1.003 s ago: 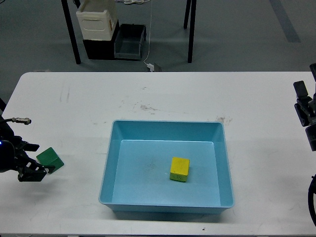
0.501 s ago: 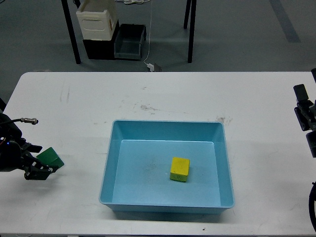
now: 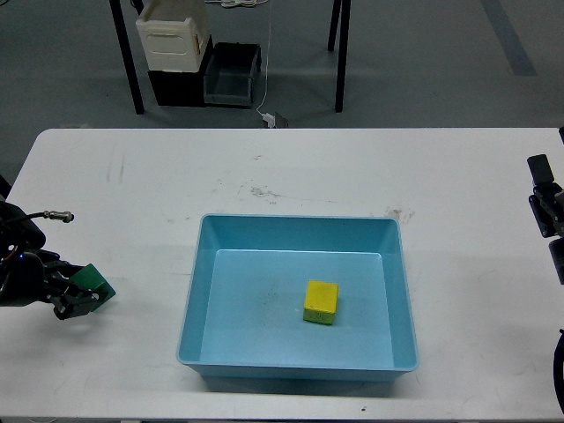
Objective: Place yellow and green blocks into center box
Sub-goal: 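Lower the left gripper onto the green cube and close it, then lift the green cube and carry it into the blue box, then release the green cube beside the yellow cube and raise the left arm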
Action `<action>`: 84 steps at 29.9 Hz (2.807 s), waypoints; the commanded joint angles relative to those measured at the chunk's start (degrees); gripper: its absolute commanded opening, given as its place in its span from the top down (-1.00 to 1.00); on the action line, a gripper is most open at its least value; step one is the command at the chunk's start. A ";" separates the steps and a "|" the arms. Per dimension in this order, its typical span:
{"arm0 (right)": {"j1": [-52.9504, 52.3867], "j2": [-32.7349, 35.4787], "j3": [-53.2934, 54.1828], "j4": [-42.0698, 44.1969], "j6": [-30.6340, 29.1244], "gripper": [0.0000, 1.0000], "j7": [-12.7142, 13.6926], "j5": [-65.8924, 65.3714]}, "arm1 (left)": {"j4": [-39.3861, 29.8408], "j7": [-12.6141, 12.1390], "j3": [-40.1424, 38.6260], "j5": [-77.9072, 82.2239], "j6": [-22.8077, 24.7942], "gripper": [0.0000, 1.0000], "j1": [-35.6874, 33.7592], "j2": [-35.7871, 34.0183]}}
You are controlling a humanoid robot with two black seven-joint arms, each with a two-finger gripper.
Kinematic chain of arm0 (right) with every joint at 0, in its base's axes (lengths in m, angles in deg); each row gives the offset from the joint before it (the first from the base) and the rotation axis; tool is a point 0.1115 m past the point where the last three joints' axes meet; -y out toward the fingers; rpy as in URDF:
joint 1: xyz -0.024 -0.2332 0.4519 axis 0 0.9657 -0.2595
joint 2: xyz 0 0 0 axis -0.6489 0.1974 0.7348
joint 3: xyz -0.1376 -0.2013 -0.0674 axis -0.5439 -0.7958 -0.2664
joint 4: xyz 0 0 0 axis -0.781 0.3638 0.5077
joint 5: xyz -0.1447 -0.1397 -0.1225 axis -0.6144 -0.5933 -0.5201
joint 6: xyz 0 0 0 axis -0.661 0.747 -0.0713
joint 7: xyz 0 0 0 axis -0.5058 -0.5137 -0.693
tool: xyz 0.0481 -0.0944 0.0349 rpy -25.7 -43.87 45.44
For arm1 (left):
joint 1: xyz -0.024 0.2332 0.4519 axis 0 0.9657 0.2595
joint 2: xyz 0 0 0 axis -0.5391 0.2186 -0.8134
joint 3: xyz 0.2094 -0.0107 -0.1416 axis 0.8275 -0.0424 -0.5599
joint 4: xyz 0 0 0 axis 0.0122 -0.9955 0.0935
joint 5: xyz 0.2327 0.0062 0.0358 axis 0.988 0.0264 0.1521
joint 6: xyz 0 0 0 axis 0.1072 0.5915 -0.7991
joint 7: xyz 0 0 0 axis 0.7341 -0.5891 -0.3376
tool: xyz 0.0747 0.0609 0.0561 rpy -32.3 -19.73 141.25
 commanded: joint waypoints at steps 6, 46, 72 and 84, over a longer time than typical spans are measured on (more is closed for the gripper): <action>0.00 0.00 0.05 0.01 0.00 -0.96 0.01 0.00 | 1.80 0.00 1.20 0.00 -2.43 0.46 -2.29 -0.25; 0.97 -0.62 -0.04 0.45 0.00 -0.96 0.01 0.00 | -15.70 0.00 22.99 -9.26 5.08 0.48 -39.66 20.13; 0.88 -0.62 -1.27 0.45 -0.26 -1.00 0.27 0.00 | -4.88 0.00 26.25 -7.58 5.08 -0.82 -34.82 26.64; -2.37 -1.67 -3.29 1.24 -1.32 -1.00 3.34 11.47 | -4.97 0.00 1.92 -49.84 5.08 -0.99 -21.65 23.39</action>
